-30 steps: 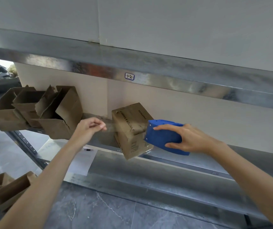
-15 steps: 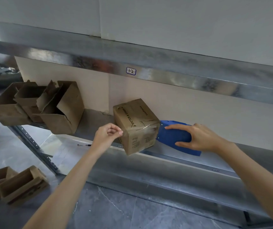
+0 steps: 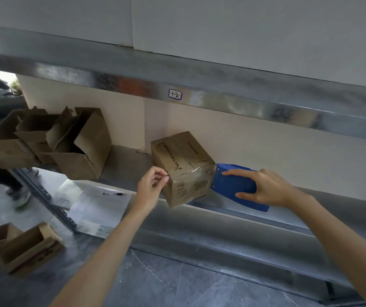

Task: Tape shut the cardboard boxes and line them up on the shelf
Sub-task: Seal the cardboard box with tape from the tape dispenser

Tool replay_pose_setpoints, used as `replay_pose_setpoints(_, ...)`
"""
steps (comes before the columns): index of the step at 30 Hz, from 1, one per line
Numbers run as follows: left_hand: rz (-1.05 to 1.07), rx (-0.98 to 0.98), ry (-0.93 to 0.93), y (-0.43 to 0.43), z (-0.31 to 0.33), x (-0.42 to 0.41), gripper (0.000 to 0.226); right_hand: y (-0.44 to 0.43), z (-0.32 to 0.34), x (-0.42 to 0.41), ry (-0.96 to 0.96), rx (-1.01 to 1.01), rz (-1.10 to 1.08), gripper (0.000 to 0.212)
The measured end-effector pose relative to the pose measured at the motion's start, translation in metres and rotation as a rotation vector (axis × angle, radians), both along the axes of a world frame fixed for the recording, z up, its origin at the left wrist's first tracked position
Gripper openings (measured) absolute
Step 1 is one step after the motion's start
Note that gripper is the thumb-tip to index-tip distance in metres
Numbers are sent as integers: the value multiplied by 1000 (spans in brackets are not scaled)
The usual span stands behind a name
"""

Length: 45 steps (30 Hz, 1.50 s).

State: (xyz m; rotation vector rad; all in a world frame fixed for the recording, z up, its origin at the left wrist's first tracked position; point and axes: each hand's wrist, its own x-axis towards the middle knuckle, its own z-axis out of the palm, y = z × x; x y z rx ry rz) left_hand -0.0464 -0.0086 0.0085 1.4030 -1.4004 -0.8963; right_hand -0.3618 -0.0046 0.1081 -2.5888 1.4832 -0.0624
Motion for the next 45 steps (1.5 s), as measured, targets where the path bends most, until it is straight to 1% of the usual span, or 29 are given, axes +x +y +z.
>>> replay_pose_setpoints(3,-3,-15,63,4,-6,-6,8,-2,-4,0,8,5,-6,62)
replay_pose_setpoints(6,1,0,77,4,-6,-9,25,-4,-7,-2,19,3,-21,62)
replay_pose_setpoints(8,13,-2,23,3,-5,-10,30,-4,-8,-1,18,4,-14,62)
replay_pose_setpoints(13,70,-112,-139,2,-4,-14,30,-5,-8,3,1,-16,-1,62)
replay_pose_setpoints(15,119,-125,-161,2,-5,-16,28,-5,-8,5,-7,-28,7,62)
replay_pose_setpoints(17,140,-85,-113,2,-6,-17,27,-5,-8,6,-17,-40,11,61)
replay_pose_setpoints(21,148,29,44,-1,-5,-13,29,-5,-7,7,-6,-52,7,61)
replay_pose_setpoints(25,161,70,69,0,-2,-13,31,-4,-7,10,4,-51,2,61)
replay_pose_setpoints(28,198,25,-10,1,-1,-15,31,-5,-9,9,-19,-38,-10,61)
replay_pose_setpoints(30,230,-9,-106,1,-2,-16,32,-6,-9,10,-24,-34,-9,62)
replay_pose_setpoints(33,243,-7,-228,3,-8,-13,39,-7,-10,9,-15,-38,-6,61)
replay_pose_setpoints(34,227,-40,-251,4,-9,-13,41,-7,-10,8,-11,-41,-5,61)
replay_pose_setpoints(37,177,-231,-330,2,-9,-10,43,-7,-12,6,0,-45,-9,62)
replay_pose_setpoints(39,105,-299,-380,-2,-6,-10,43,-7,-13,5,3,-43,-11,62)
replay_pose_setpoints(42,15,-293,-382,-7,-7,-12,40,-8,-14,7,16,-35,-8,62)
replay_pose_setpoints(45,37,-306,-369,-11,-12,-15,34,-8,-14,8,17,-27,-9,62)
